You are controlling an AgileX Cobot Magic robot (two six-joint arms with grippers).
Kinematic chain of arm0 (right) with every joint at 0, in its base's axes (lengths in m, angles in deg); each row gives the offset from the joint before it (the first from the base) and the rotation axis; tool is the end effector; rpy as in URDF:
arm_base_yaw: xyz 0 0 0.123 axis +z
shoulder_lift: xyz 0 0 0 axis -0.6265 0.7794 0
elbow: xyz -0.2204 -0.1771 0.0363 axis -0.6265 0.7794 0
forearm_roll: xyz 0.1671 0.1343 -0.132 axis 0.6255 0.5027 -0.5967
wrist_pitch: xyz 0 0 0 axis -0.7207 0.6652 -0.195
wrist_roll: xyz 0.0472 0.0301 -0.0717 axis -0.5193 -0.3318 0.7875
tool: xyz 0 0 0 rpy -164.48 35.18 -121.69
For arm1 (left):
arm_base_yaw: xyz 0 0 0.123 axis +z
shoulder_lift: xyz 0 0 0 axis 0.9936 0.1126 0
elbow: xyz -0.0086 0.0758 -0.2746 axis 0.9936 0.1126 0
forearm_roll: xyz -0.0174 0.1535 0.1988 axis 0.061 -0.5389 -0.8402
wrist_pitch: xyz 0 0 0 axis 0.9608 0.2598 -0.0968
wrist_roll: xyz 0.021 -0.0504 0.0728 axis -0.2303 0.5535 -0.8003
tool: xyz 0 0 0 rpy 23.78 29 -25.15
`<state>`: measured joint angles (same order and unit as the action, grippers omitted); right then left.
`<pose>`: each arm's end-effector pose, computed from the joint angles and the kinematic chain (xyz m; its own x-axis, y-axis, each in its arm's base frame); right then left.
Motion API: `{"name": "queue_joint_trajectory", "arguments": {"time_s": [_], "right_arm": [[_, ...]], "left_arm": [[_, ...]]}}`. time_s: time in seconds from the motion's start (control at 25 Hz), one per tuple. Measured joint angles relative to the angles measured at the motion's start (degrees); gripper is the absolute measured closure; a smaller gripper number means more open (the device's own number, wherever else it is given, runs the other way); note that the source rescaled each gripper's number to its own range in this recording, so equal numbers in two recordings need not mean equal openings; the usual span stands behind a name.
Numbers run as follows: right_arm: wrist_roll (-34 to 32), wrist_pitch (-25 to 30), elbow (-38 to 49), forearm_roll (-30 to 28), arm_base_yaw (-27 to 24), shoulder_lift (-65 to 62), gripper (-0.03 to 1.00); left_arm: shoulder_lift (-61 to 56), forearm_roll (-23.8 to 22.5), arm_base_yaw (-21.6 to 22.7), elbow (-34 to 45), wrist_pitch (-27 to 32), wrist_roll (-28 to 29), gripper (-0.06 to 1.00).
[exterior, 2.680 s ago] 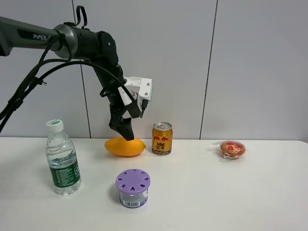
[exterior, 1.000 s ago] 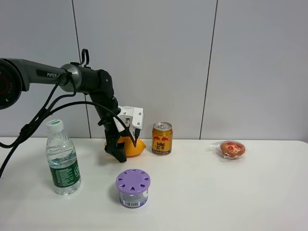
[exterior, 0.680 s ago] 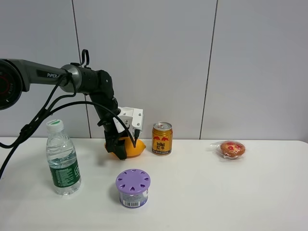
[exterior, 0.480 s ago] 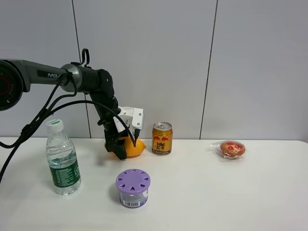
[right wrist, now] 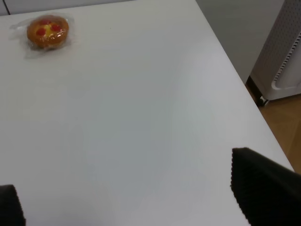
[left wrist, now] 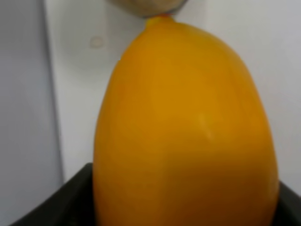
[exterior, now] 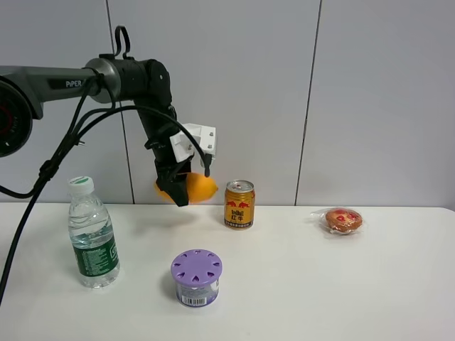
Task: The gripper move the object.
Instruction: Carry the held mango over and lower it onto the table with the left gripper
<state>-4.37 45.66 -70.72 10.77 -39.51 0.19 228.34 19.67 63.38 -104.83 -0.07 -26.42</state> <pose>-0.0064 -0.0045 0.2761 -0.4638 0.0139 -0.8858 0.0610 0.9980 -0.0163 0.5010 -0.1986 0.1835 0.0393 0.9639 -0.2632 0.9602 0.0365 0.2769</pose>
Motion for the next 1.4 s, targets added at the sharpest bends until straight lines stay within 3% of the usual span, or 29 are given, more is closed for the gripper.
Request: {"name": "queue_joint_trajectory", "arguments": {"time_s": [0.12,0.32,0.44,0.56,0.72,0.92,1.12,1.4], "right_arm": [[0.00,0.00,0.00,0.00,0.00,0.00,-0.03],[0.00,0.00,0.00,0.00,0.00,0.00,-0.03],[0.00,0.00,0.00,0.00,0.00,0.00,-0.03],[0.00,0.00,0.00,0.00,0.00,0.00,-0.03],[0.00,0.00,0.00,0.00,0.00,0.00,-0.03],[0.00,0.00,0.00,0.00,0.00,0.00,-0.03],[0.00,0.00,0.00,0.00,0.00,0.00,-0.03],[0.00,0.00,0.00,0.00,0.00,0.00,-0.03]], "left_arm": [[-2.75,-1.85,0.05,0.00,0.05,0.77,0.94],[-9.02,-1.21,-0.12,0.00,0.15,2.75,0.94],[-13.54,-0.89,-0.88,0.00,0.27,9.31,0.94],[-18.86,-0.69,-2.39,0.00,0.31,22.05,0.94],[-25.42,-1.20,-5.73,-0.02,0.45,43.66,0.94],[-29.46,-5.52,-11.95,-0.13,1.20,65.69,0.94],[-28.84,-9.99,-19.45,-0.13,1.56,79.47,0.94],[-22.14,-10.60,-27.72,-0.13,1.56,98.00,0.94]]}}
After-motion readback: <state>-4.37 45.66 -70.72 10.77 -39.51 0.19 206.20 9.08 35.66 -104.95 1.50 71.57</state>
